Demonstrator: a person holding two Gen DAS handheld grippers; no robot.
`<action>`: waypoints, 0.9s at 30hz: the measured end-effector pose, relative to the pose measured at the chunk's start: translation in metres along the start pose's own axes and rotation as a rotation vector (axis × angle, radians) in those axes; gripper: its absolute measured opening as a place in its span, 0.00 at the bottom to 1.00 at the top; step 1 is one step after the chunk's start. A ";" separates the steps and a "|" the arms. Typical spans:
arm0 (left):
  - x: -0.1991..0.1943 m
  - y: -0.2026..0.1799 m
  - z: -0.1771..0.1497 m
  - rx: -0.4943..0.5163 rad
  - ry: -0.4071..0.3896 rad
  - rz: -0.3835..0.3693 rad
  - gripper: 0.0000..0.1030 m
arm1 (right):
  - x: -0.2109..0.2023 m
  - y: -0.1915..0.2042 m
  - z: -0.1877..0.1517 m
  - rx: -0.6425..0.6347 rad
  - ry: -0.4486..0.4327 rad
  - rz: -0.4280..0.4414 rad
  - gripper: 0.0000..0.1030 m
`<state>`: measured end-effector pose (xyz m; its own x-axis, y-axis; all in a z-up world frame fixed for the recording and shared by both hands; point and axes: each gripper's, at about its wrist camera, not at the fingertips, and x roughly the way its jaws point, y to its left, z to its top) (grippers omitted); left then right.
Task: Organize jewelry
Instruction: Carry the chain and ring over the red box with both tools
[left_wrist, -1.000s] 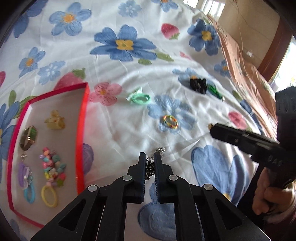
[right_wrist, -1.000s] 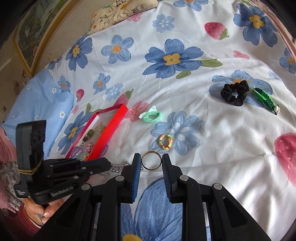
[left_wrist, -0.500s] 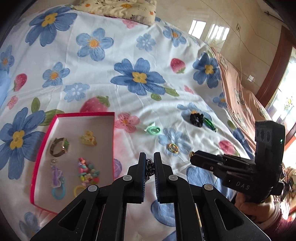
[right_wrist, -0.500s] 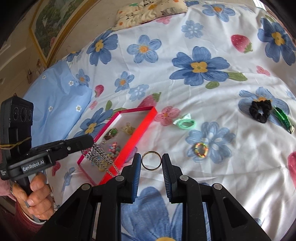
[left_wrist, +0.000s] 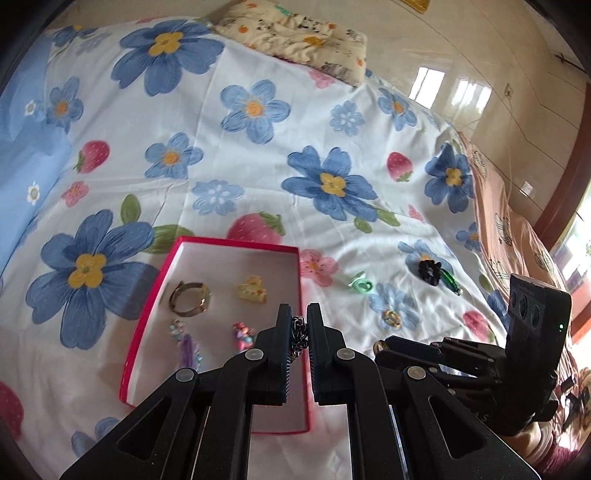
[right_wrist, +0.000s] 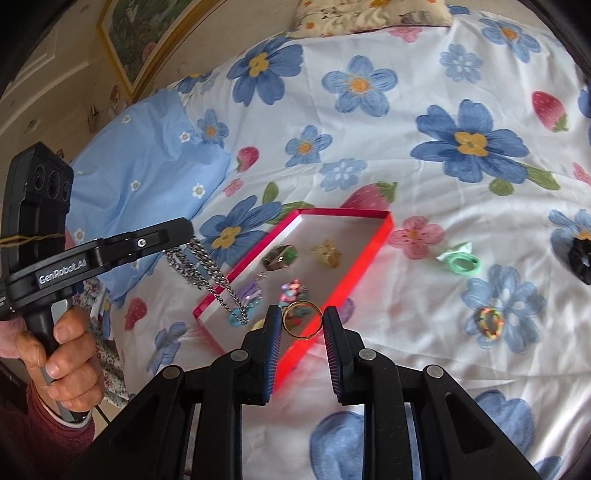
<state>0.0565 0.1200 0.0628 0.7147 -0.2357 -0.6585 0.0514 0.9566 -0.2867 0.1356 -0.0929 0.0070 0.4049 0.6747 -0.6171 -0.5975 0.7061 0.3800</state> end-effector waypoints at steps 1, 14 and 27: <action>0.000 0.004 -0.001 -0.007 0.005 0.006 0.07 | 0.006 0.006 -0.001 -0.011 0.010 0.009 0.22; 0.020 0.045 -0.007 -0.094 0.058 0.063 0.07 | 0.073 0.042 -0.007 -0.068 0.130 0.080 0.22; 0.052 0.083 -0.027 -0.173 0.105 0.082 0.07 | 0.127 0.048 -0.019 -0.127 0.266 0.030 0.23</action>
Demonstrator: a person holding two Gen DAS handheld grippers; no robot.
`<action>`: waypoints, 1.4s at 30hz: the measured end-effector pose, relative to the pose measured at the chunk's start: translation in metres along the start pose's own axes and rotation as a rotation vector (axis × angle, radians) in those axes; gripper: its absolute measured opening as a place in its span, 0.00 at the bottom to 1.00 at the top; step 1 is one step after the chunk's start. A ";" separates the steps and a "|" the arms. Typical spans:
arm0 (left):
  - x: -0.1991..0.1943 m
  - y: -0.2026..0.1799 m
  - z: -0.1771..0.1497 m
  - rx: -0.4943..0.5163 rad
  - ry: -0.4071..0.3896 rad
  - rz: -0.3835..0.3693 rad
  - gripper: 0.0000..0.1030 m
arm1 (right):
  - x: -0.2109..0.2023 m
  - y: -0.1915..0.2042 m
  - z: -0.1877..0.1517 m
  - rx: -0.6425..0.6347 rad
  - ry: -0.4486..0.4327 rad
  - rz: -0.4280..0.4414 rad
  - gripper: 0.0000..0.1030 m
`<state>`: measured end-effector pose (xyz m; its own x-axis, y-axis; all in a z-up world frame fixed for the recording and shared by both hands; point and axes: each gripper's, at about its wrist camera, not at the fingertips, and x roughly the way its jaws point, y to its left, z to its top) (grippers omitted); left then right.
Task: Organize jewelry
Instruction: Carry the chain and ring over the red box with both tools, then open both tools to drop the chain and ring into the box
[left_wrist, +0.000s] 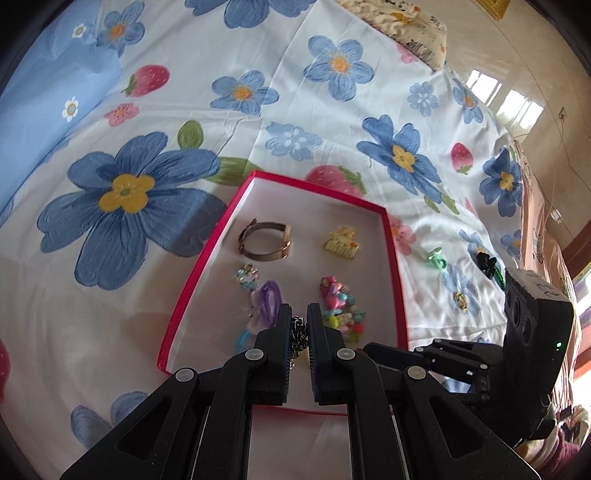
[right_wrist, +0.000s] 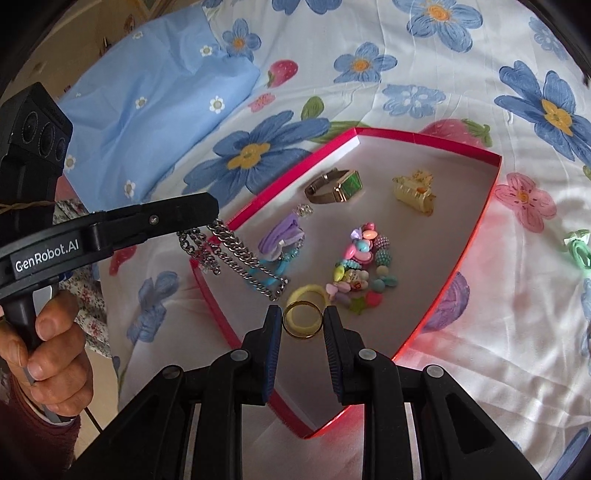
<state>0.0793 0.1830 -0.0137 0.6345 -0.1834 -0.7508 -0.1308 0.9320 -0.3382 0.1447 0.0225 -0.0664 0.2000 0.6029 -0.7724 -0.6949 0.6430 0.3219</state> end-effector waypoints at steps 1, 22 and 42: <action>0.005 0.003 -0.001 -0.006 0.007 0.008 0.07 | 0.005 0.001 0.001 -0.012 0.014 -0.010 0.23; 0.061 0.029 -0.020 -0.066 0.098 0.080 0.07 | 0.028 0.012 0.004 -0.126 0.117 -0.094 0.24; 0.053 0.025 -0.022 -0.056 0.091 0.107 0.24 | 0.013 0.009 0.002 -0.085 0.047 -0.061 0.41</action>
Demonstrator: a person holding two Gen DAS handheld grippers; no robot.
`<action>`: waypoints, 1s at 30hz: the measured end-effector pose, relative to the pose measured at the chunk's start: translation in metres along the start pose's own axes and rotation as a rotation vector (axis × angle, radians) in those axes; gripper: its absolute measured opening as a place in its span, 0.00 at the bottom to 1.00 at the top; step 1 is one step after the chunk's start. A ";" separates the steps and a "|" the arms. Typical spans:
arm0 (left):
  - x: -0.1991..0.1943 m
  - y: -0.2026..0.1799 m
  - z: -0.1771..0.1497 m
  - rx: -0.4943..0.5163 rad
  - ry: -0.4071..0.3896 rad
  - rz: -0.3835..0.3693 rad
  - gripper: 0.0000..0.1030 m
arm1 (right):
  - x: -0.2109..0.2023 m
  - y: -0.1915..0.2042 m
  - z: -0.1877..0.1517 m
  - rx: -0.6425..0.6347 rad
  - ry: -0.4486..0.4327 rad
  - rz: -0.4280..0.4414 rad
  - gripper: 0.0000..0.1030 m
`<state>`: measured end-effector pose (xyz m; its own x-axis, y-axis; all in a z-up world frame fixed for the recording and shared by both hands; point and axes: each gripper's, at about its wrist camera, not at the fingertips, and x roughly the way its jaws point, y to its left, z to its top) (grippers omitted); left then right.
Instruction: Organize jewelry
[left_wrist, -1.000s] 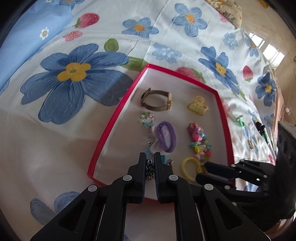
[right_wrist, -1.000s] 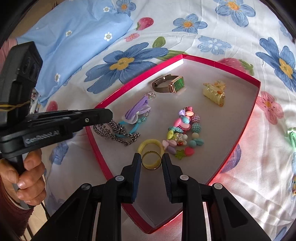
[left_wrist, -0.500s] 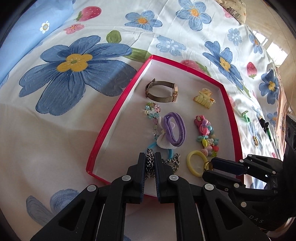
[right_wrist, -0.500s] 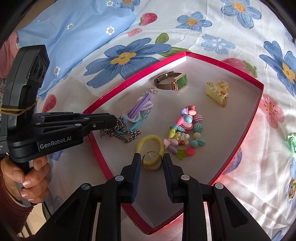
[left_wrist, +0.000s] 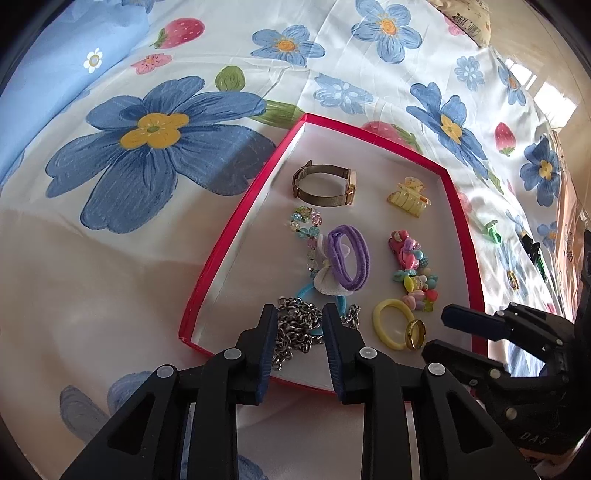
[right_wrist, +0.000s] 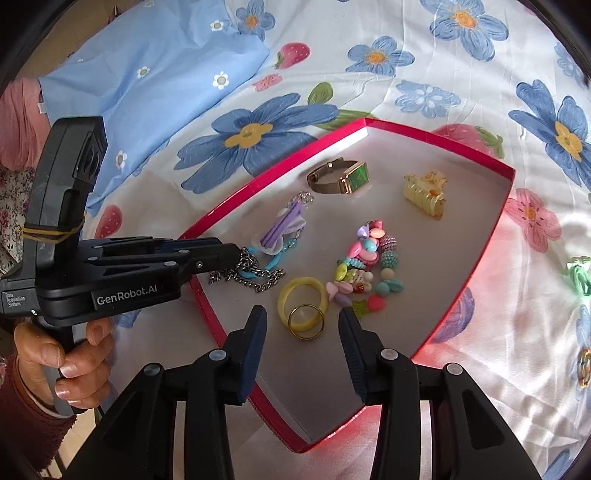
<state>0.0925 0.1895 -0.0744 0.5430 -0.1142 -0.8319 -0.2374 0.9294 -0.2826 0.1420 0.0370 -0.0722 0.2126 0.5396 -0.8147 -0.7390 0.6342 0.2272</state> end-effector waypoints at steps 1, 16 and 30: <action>-0.001 0.000 0.000 0.002 -0.001 0.000 0.24 | -0.002 -0.001 0.000 0.003 -0.005 -0.003 0.41; -0.047 -0.002 -0.014 -0.018 -0.084 -0.001 0.73 | -0.057 -0.018 -0.013 0.112 -0.194 0.029 0.50; -0.094 0.003 -0.064 -0.089 -0.136 0.035 0.83 | -0.095 -0.020 -0.055 0.259 -0.389 0.176 0.63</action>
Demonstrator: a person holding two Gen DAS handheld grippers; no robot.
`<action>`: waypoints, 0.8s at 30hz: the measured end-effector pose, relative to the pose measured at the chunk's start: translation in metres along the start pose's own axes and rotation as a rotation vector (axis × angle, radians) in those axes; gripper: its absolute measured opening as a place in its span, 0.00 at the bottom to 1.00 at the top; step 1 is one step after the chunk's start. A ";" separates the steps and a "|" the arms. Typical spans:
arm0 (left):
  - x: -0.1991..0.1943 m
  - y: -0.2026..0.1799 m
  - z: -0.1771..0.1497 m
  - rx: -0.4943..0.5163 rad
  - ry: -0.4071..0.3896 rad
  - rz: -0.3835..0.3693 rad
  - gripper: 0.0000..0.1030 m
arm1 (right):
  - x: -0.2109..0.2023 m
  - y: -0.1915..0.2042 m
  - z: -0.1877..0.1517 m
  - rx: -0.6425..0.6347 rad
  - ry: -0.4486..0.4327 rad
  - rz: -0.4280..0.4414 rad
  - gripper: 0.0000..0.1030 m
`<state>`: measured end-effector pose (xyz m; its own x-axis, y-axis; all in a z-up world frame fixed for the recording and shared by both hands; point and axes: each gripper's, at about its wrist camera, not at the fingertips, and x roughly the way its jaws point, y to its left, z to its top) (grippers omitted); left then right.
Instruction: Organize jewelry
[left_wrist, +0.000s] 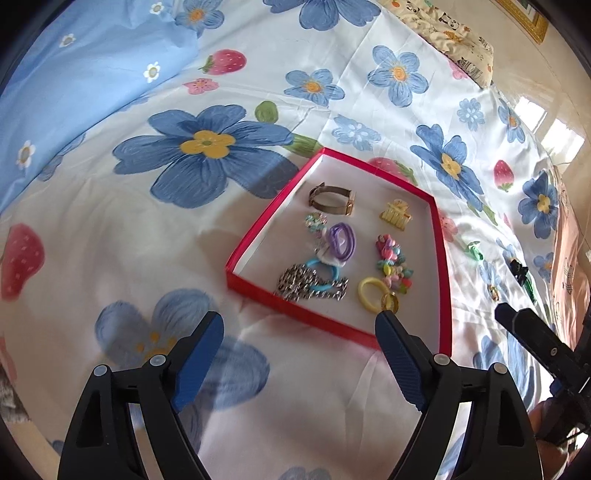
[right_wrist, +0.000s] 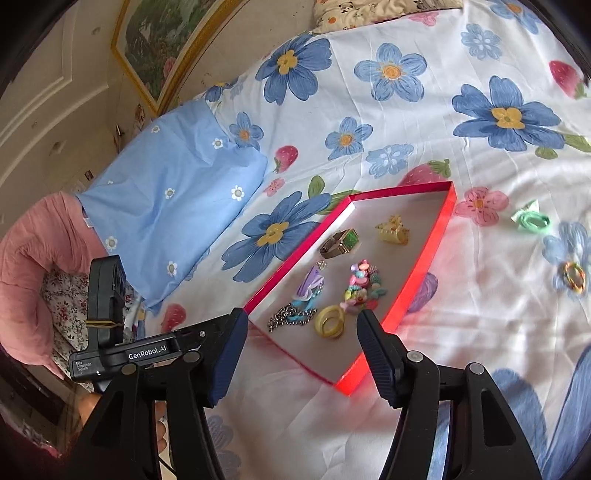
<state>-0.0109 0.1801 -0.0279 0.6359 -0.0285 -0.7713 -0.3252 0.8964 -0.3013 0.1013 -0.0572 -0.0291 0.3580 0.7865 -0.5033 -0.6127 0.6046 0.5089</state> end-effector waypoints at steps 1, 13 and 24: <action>-0.001 0.000 0.000 0.001 0.001 0.000 0.83 | -0.002 0.000 -0.002 0.002 -0.003 -0.004 0.65; -0.052 -0.027 -0.005 0.136 -0.082 0.070 0.89 | -0.018 0.024 0.006 -0.107 0.046 -0.143 0.72; -0.090 -0.055 -0.019 0.244 -0.226 0.202 0.99 | -0.043 0.075 0.033 -0.372 -0.030 -0.301 1.00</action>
<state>-0.0638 0.1254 0.0477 0.7228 0.2331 -0.6506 -0.3010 0.9536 0.0073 0.0632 -0.0413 0.0538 0.5749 0.5902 -0.5667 -0.6875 0.7240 0.0564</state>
